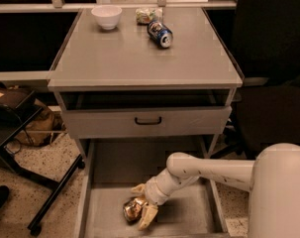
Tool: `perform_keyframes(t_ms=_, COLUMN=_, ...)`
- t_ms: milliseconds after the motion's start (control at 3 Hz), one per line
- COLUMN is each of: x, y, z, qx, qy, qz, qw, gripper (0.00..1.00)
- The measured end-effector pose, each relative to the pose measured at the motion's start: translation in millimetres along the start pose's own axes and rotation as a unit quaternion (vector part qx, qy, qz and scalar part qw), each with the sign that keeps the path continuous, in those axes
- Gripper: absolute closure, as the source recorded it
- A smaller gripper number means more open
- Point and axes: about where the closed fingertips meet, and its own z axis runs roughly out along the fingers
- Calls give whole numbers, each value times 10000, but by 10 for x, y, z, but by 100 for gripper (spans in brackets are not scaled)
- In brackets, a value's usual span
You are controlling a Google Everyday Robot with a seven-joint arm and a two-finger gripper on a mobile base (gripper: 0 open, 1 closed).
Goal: Pick orange can from middle drawer and place on counter
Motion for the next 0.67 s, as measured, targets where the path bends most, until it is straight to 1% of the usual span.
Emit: perform_keyframes(t_ms=667, x=10, y=1, z=6, qx=9, qy=-5, qz=-2, qw=10000, gripper=65)
